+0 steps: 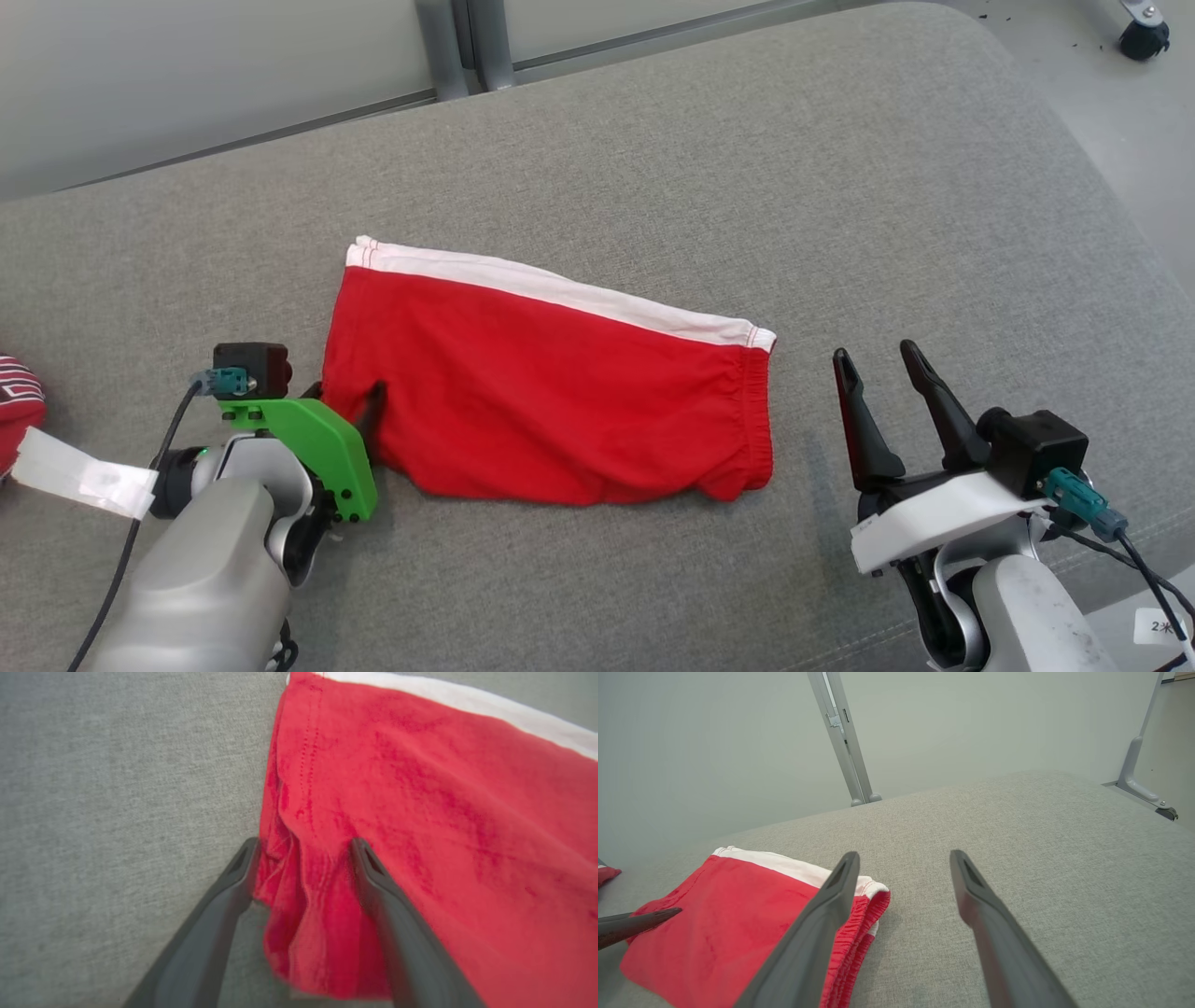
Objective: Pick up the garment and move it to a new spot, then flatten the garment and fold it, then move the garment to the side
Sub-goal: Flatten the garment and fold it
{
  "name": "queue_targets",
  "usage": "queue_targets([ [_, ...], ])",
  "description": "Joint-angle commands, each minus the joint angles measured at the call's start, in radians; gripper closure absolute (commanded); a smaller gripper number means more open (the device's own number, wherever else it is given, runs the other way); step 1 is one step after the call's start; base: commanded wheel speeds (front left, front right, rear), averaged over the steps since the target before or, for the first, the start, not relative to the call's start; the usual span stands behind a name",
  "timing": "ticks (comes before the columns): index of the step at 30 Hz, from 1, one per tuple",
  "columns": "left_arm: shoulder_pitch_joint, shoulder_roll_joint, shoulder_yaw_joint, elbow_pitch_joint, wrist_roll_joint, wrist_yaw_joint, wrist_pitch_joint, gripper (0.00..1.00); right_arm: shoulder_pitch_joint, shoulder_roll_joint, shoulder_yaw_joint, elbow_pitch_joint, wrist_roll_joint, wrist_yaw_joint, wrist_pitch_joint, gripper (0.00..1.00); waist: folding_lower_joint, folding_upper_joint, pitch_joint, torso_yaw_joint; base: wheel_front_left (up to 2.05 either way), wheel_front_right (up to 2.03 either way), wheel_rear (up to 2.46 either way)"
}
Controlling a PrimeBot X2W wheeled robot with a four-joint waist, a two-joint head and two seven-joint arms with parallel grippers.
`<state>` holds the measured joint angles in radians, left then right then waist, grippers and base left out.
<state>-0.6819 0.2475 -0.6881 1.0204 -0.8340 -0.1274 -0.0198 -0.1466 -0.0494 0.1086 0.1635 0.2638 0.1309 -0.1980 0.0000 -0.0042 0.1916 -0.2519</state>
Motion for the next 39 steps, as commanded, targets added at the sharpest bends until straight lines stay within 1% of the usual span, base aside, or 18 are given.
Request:
queue_targets([
  [1, 0.029, -0.015, -0.02, -0.002, -0.011, -0.005, 0.018, 1.0, 0.014, -0.002, -0.002, -0.005, 0.008, 0.0, 0.0, 0.0, 0.0, 0.0042, -0.003, 0.0, 0.0, 0.0, 0.0],
  [5, 0.034, 0.001, -0.029, -0.023, -0.022, -0.004, -0.004, 1.0, 0.016, -0.002, -0.007, -0.007, 0.008, 0.0, -0.005, 0.0, 0.0, 0.0042, -0.013, 0.006, 0.0, 0.0, 0.0],
  [8, 0.031, 0.012, -0.013, -0.017, -0.027, -0.003, -0.039, 1.0, 0.019, -0.002, -0.011, -0.009, 0.005, 0.0, -0.008, 0.0, 0.0, 0.0042, -0.022, 0.017, 0.0, 0.0, 0.0],
  [12, 0.049, 0.013, 0.009, -0.016, -0.048, 0.008, -0.08, 1.0, 0.024, -0.002, -0.018, -0.012, -0.002, 0.0, -0.008, 0.0, 0.0, 0.0042, -0.039, 0.037, 0.0, 0.0, 0.0],
  [17, 0.1, 0.011, 0.032, -0.049, -0.074, 0.027, -0.122, 1.0, 0.043, -0.002, -0.028, -0.021, -0.006, 0.0, 0.002, 0.0, 0.0, 0.0042, -0.064, 0.07, 0.0, 0.0, 0.0],
  [22, 0.18, 0.003, 0.05, -0.126, -0.1, 0.06, -0.14, 1.0, 0.063, -0.002, -0.036, -0.032, -0.014, 0.0, 0.021, 0.0, 0.0, 0.0042, -0.09, 0.105, 0.0, 0.0, 0.0],
  [23, 0.18, 0.003, 0.05, -0.126, -0.1, 0.06, -0.14, 1.0, 0.063, -0.002, -0.036, -0.032, -0.014, 0.0, 0.021, 0.0, 0.0, 0.0042, -0.09, 0.105, 0.0, 0.0, 0.0],
  [29, 0.311, 0.003, 0.083, -0.279, -0.15, 0.144, -0.141, 1.0, 0.088, -0.002, -0.044, -0.05, -0.023, 0.0, 0.052, 0.0, 0.0, 0.0042, -0.12, 0.136, 0.0, 0.0, 0.0],
  [35, 0.443, 0.036, 0.093, -0.476, -0.172, 0.241, -0.115, 1.0, 0.106, -0.002, -0.051, -0.065, -0.033, 0.0, 0.08, 0.0, 0.0, 0.0042, -0.138, 0.151, 0.0, 0.0, 0.0],
  [39, 0.494, 0.056, 0.093, -0.568, -0.175, 0.289, -0.1, 1.0, 0.106, -0.002, -0.049, -0.065, -0.036, 0.0, 0.09, 0.0, 0.0, 0.0042, -0.146, 0.153, 0.0, 0.0, 0.0],
])
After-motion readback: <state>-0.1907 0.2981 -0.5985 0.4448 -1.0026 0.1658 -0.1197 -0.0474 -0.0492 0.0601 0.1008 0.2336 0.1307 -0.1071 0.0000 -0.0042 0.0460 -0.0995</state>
